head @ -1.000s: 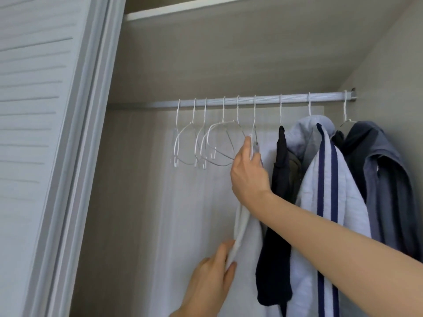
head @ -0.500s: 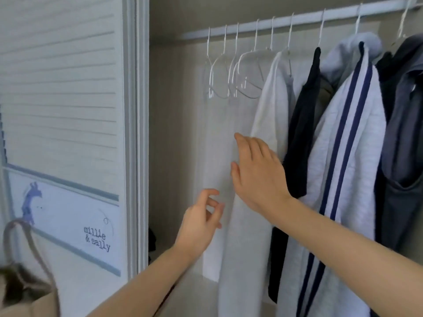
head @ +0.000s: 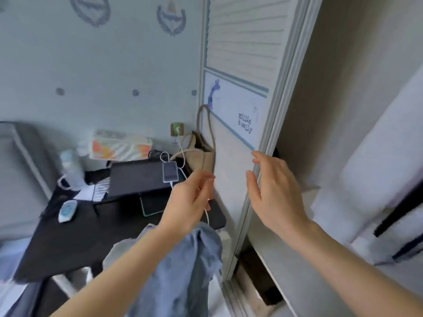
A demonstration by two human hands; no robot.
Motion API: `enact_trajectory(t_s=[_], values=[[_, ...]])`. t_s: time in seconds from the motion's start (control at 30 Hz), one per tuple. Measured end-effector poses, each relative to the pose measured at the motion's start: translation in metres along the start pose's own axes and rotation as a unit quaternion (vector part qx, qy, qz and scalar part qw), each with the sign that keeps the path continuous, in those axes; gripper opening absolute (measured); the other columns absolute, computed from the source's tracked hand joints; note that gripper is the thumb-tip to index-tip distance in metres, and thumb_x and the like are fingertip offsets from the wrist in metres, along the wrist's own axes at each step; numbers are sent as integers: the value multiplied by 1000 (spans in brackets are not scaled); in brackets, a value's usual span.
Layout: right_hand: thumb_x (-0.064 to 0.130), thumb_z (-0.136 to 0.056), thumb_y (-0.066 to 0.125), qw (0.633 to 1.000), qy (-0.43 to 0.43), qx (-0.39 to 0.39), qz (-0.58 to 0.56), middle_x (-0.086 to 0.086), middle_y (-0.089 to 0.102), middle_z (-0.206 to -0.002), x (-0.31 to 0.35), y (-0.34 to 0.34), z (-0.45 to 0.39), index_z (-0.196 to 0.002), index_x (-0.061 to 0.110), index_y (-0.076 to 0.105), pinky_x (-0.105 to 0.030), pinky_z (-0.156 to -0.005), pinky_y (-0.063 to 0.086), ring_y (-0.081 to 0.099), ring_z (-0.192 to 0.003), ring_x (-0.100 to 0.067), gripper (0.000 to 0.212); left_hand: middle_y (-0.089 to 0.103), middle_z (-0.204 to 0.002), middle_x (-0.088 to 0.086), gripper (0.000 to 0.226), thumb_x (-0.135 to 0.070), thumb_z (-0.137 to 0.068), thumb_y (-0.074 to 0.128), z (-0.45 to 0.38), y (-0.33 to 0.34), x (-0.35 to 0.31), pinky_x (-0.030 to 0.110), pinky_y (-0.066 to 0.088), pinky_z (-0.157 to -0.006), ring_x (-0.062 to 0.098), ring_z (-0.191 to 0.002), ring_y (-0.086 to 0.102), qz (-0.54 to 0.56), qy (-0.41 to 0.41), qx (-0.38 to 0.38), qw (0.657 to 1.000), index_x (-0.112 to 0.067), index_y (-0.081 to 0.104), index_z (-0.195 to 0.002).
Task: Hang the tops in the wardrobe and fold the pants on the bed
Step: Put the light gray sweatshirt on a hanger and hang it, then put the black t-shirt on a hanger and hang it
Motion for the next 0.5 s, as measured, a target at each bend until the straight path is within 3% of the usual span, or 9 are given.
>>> enact_trajectory(t_s=[0.23, 0.37, 0.5], values=[[22, -94, 53, 975, -94, 107, -170, -10, 64, -109, 125, 51, 106, -126, 3, 55, -39, -86, 47, 57, -103, -30, 36, 67, -71, -6, 18, -23, -99, 48, 224, -91, 42, 20, 43, -46, 14, -54, 61, -51, -204, -181, 961, -36, 58, -93], [22, -95, 52, 937, -167, 183, -245, -11, 64, -106, 215, 59, 170, -123, 3, 55, -44, -82, 47, 57, -98, -34, 34, 67, -71, -2, 18, -24, -99, 49, 356, -130, 44, 25, 48, -49, 16, -54, 60, -61, -296, -288, 909, -37, 60, -92], [17, -92, 57, 894, -244, 234, -292, -13, 66, -102, 302, 57, 233, -117, 0, 58, -45, -80, 49, 58, -95, -35, 31, 68, -72, -5, 17, -28, -99, 48, 482, -152, 43, 41, 52, -57, 16, -55, 63, -92, -374, -360, 850, -40, 58, -92]])
Point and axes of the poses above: each hand's wrist, its own z-axis away from the middle knuckle, its own y-axis out of the palm, x = y × z, the point moved 7 cm from there along -z, towards the middle knuckle
